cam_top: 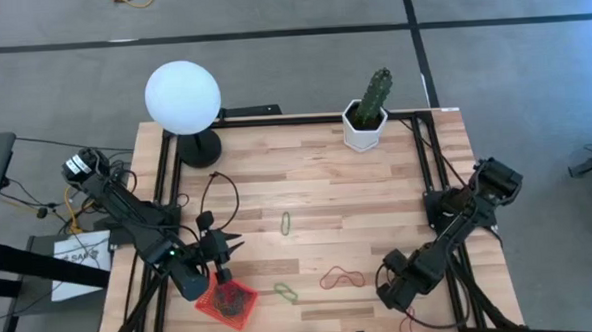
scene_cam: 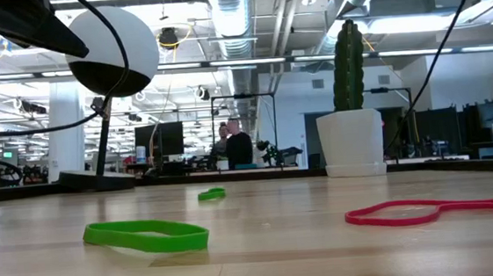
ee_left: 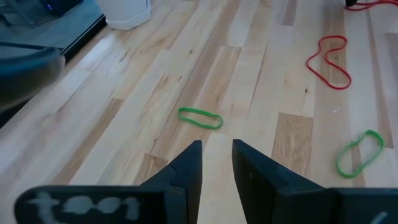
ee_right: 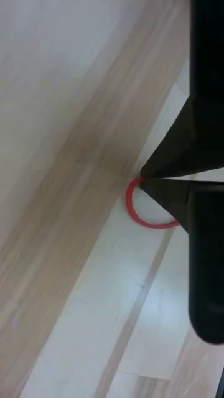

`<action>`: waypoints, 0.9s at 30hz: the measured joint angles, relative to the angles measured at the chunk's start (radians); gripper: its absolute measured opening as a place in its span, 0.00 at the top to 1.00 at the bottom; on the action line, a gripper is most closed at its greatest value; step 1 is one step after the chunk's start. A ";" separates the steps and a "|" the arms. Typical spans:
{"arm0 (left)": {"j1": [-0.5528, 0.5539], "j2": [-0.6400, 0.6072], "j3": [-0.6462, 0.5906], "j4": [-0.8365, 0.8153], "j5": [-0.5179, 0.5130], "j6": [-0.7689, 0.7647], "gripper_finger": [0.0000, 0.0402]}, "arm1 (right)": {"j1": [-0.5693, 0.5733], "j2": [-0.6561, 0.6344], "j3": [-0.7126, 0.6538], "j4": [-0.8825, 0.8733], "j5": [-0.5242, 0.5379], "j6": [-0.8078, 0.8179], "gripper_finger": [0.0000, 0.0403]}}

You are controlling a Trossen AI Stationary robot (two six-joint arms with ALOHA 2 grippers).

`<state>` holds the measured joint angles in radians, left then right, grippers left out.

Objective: Pick and place rubber bands into bin
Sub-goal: Put the bottom red rubber band into the basket

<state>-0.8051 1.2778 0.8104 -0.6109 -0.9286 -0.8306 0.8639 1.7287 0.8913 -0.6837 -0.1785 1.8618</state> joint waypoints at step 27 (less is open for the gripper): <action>0.000 0.000 0.000 -0.005 -0.113 0.006 0.81 | -0.261 -0.087 0.328 0.606 0.604 -1.083 1.00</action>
<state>-0.8052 1.2778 0.8104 -0.6160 -1.0417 -0.8250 0.6031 1.6417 1.2198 -0.0774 0.4254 0.7785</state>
